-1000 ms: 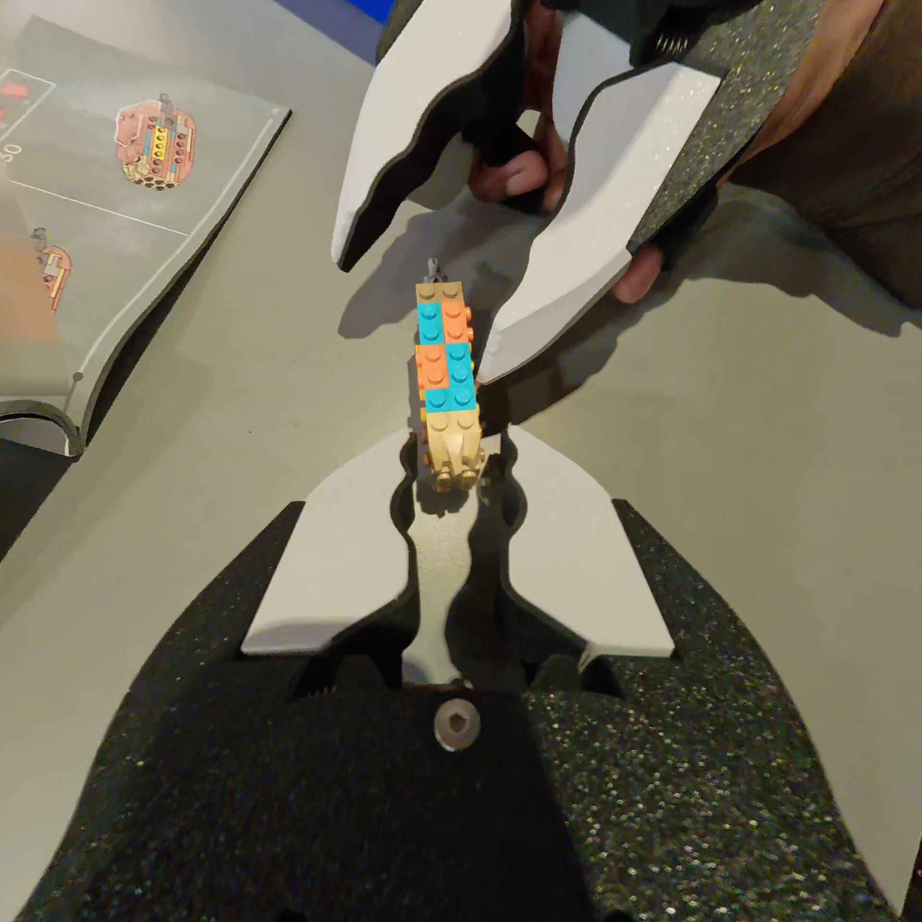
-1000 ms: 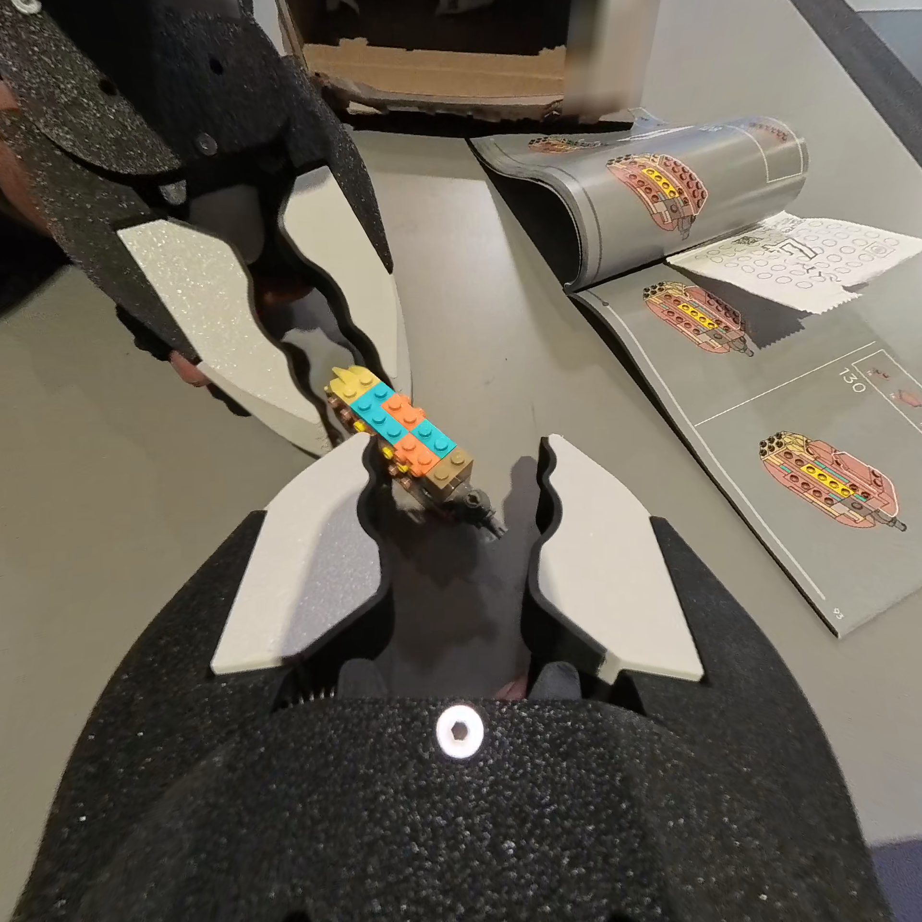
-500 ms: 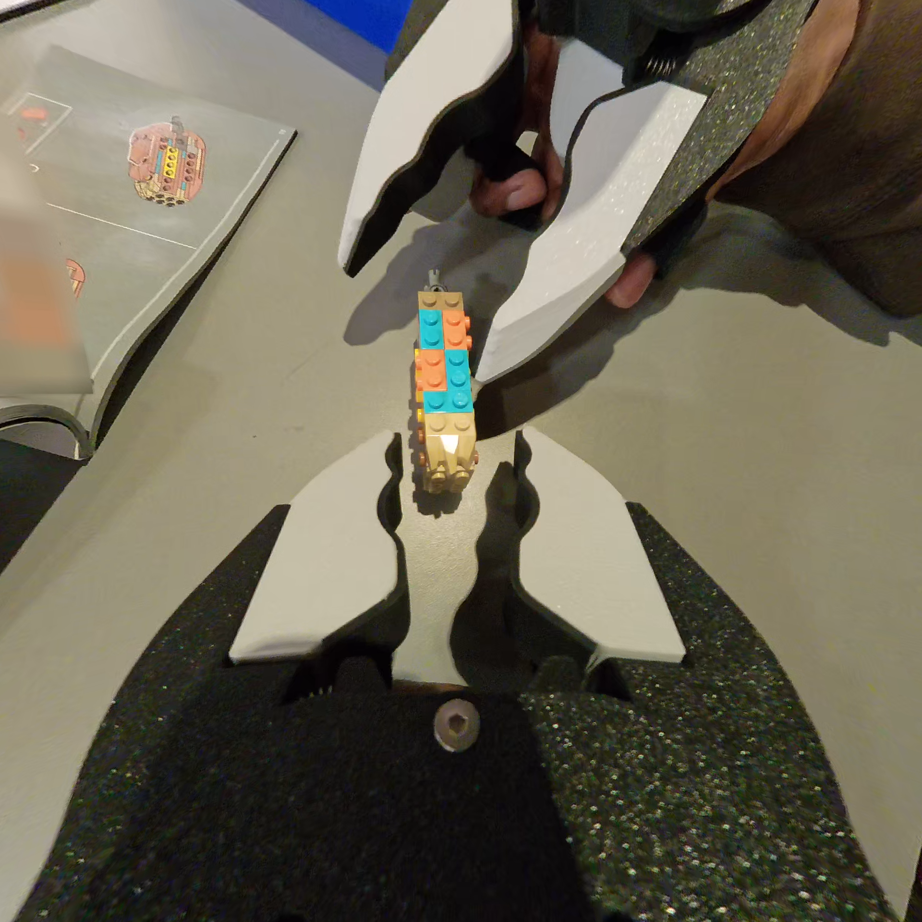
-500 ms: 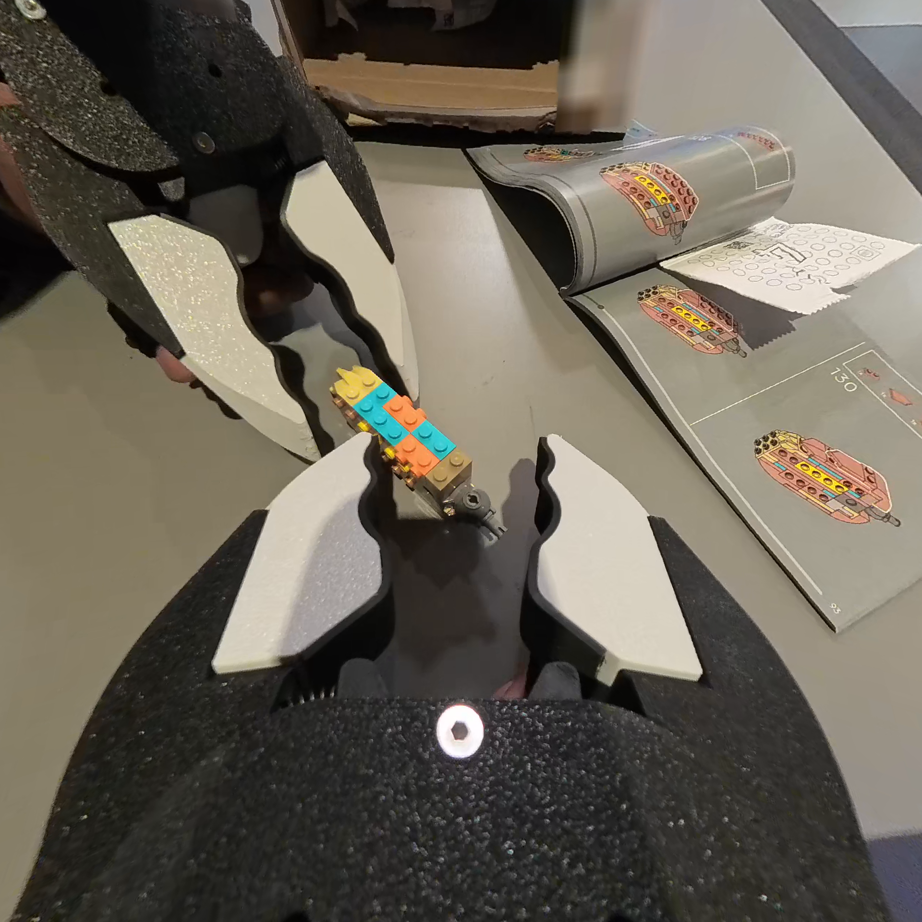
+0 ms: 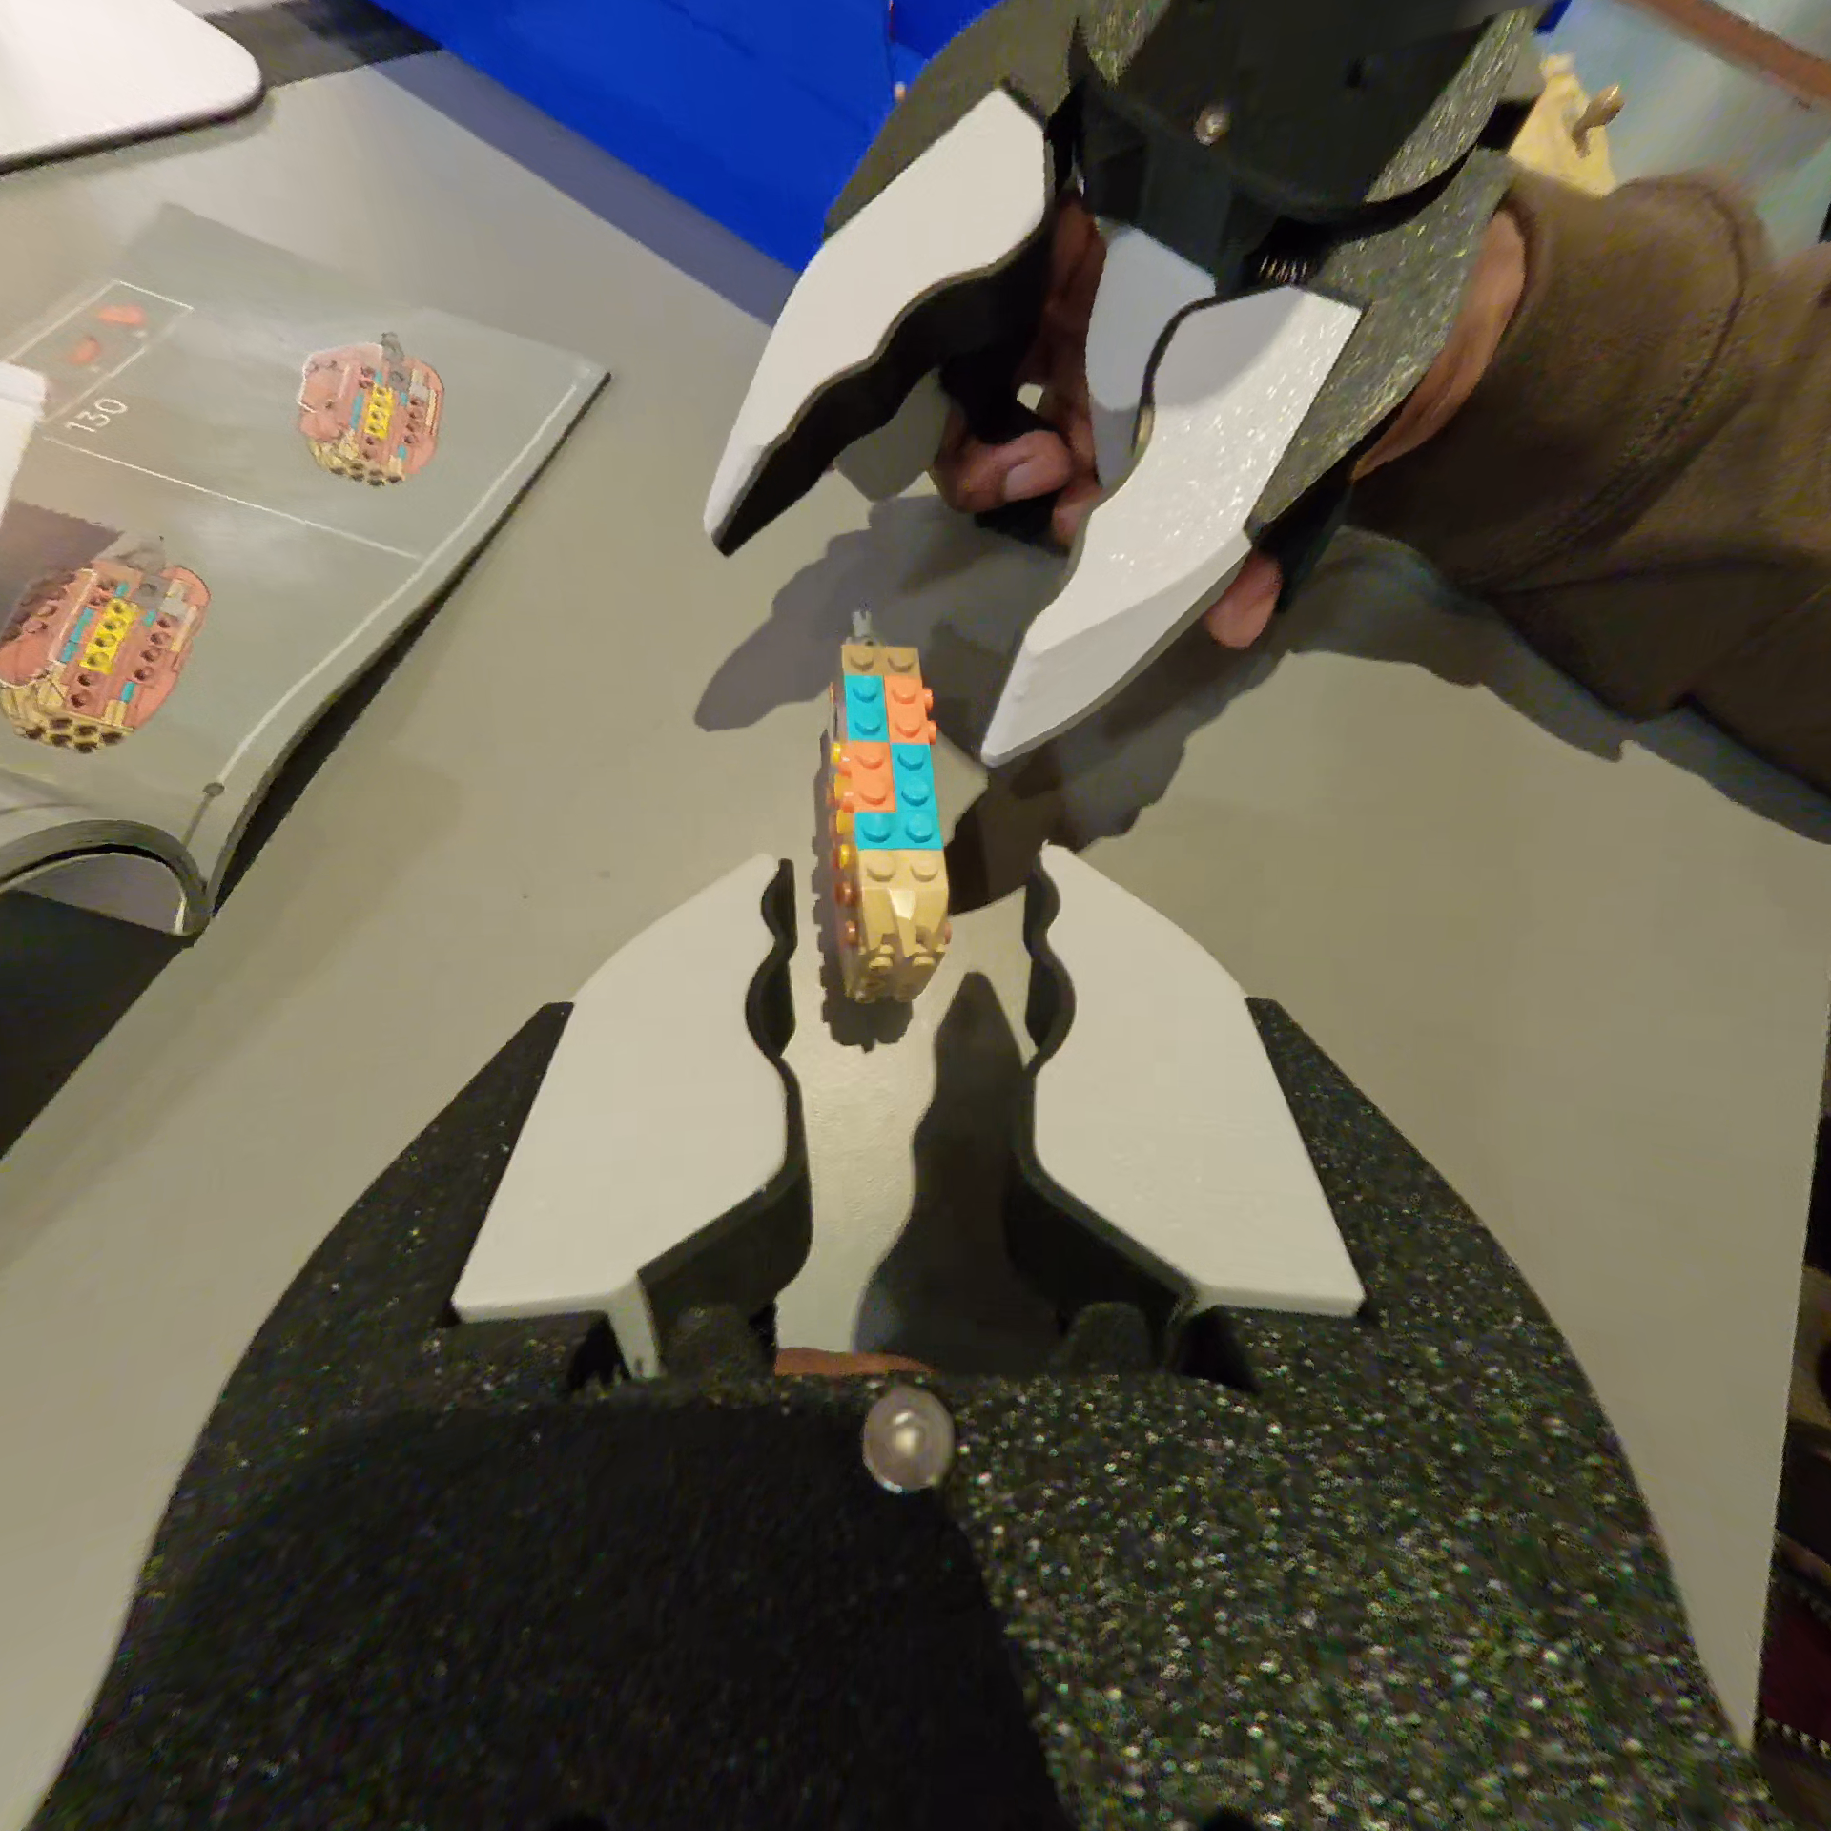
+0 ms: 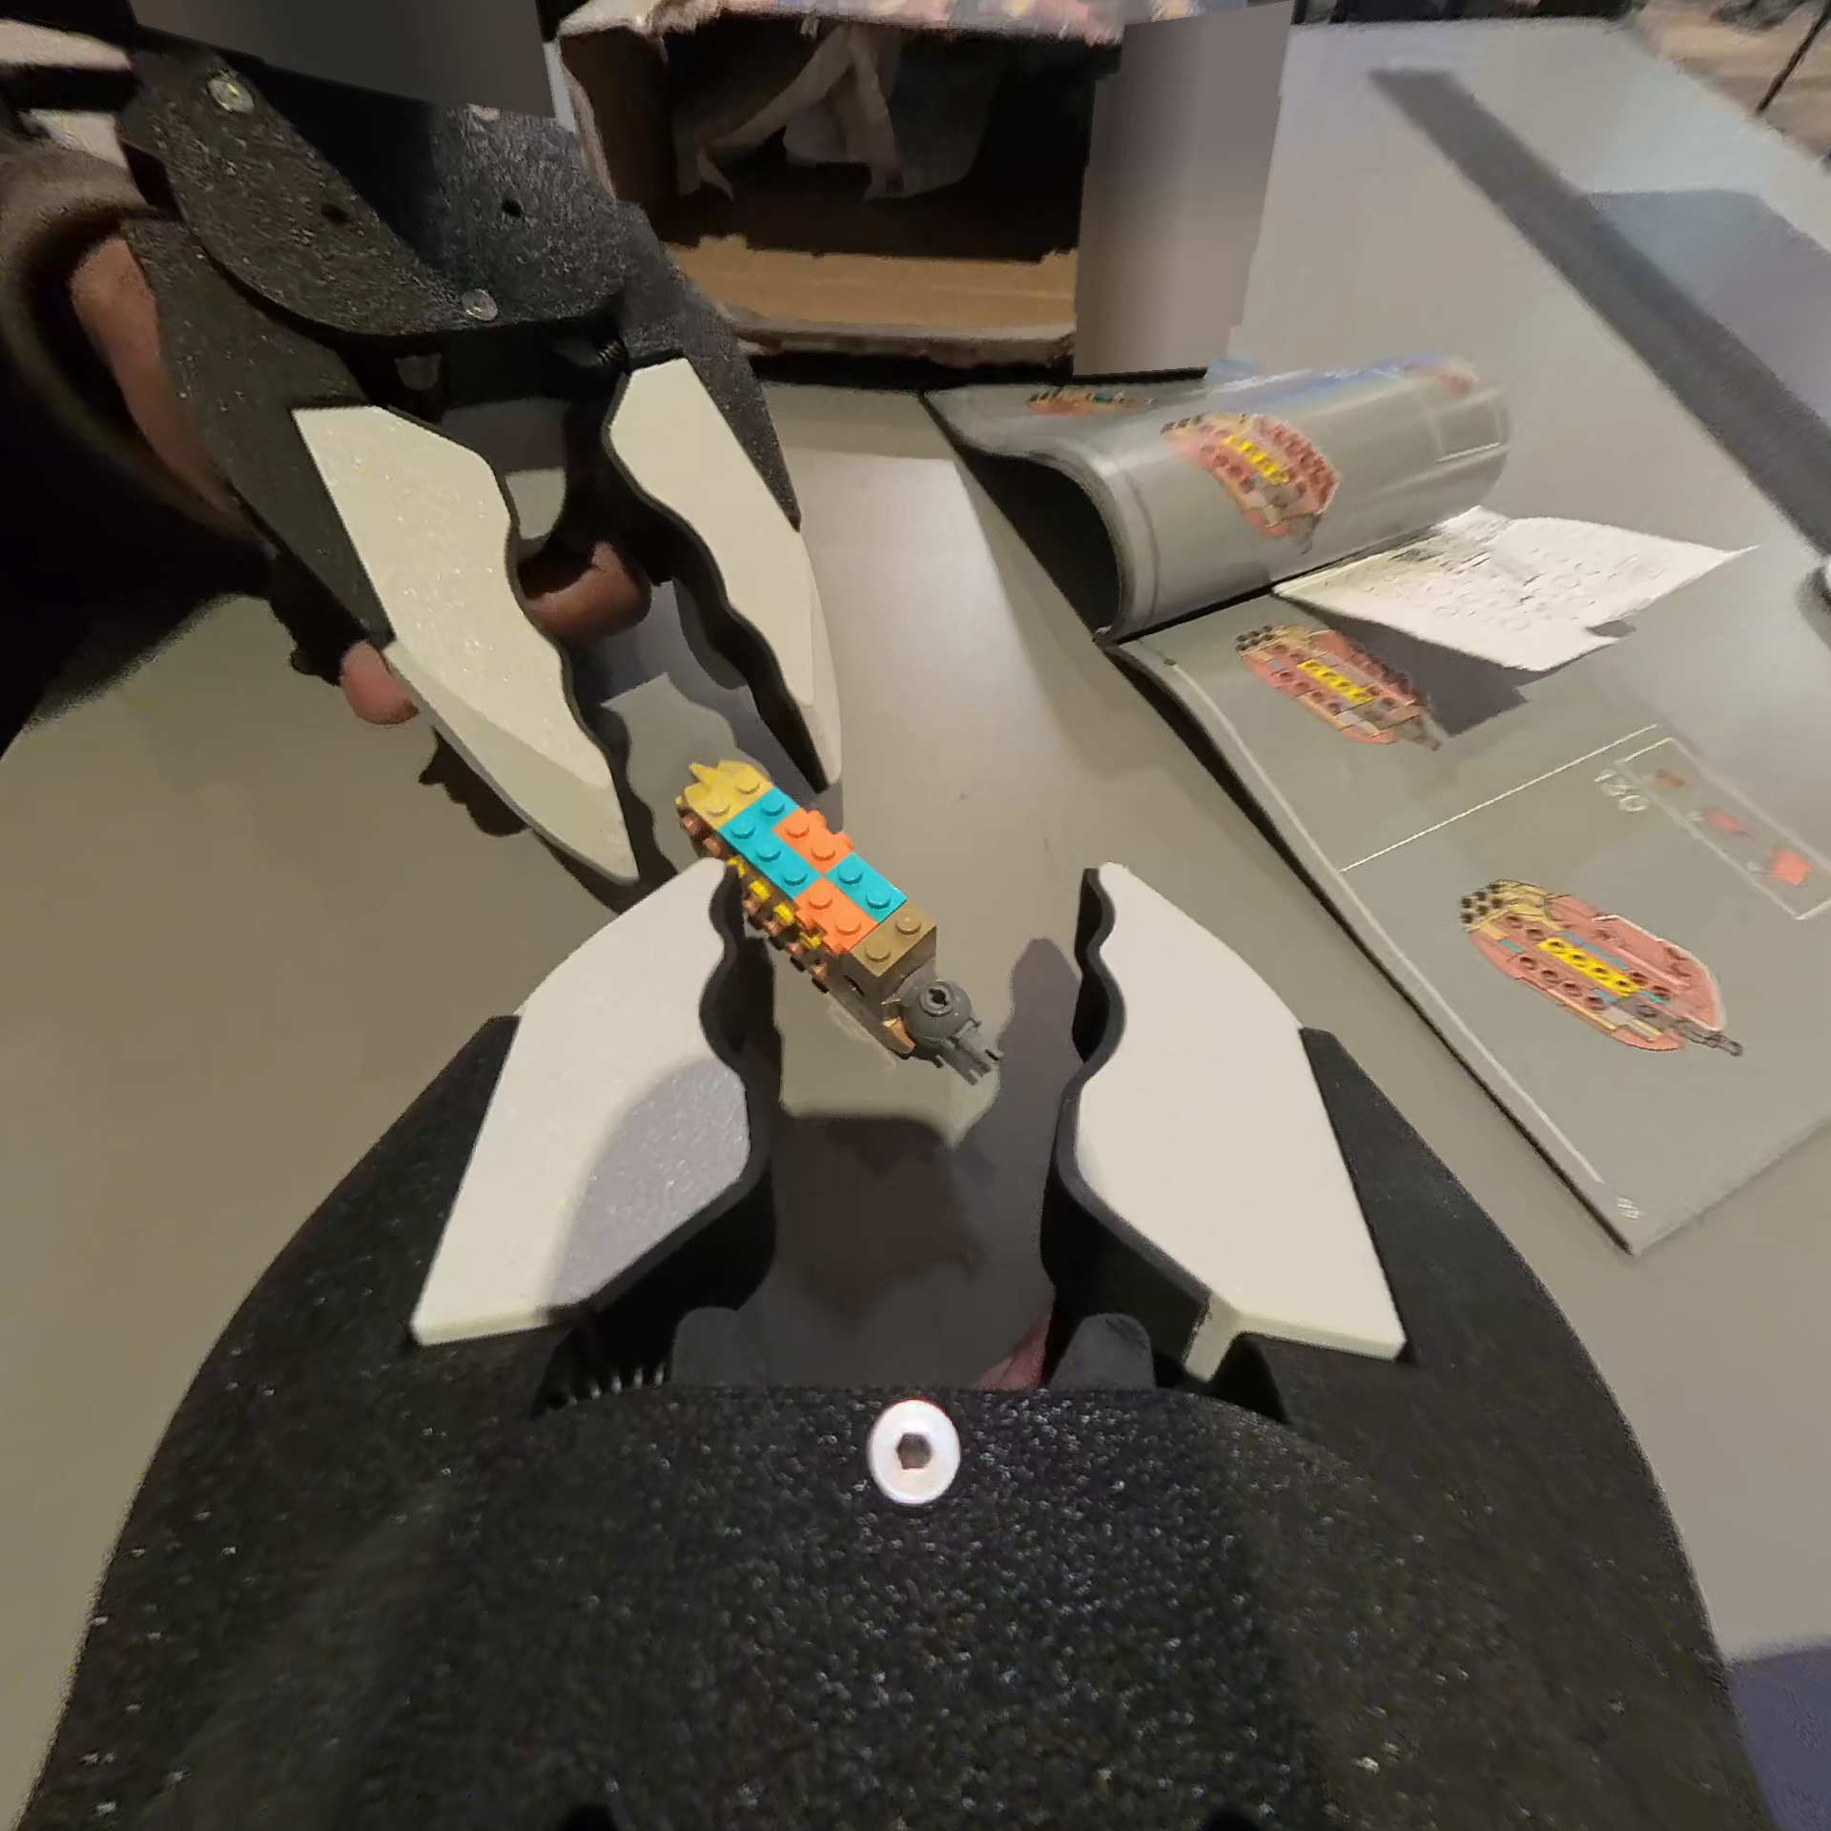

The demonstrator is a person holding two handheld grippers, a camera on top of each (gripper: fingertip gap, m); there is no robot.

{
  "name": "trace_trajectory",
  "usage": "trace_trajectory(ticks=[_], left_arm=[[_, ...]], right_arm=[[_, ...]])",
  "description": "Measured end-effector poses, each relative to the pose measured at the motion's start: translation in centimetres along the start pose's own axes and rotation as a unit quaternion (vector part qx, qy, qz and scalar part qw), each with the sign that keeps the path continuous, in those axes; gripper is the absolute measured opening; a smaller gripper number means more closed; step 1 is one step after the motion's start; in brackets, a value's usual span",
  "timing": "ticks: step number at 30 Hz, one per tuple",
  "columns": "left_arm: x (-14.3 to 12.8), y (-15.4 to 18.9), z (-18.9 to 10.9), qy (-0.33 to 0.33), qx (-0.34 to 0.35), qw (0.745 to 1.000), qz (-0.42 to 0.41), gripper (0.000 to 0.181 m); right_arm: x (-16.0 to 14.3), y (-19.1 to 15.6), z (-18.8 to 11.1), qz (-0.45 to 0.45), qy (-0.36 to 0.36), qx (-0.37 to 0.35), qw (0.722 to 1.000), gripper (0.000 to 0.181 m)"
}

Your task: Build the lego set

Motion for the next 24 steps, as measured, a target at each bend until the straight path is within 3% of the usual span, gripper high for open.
trace_trajectory(ticks=[7,14,24], left_arm=[[1.2,-0.9,-2.1,0.101,-0.021,0.994,0.022,0.045],[2.2,-2.6,-4.1,0.214,-0.026,0.976,-0.008,0.045],[1.8,-3.4,-3.8,0.235,0.006,0.972,0.031,0.045]], right_arm=[[0.1,-0.4,-1.4,0.002,0.049,-0.011,0.999,0.069],[0.3,-1.0,-2.0,-0.002,0.081,-0.012,0.997,0.072],[-0.4,-2.3,-4.2,-0.017,0.089,-0.028,0.995,0.047]])
Point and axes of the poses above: each gripper's, where its closed fingertips meet, z out along the fingers, x out of its top, y = z × x across the jaws, the point moved 10 cm from there along -z, back along the fingers, and after that the axes turned 9 degrees about y, right-handed, at the moved point
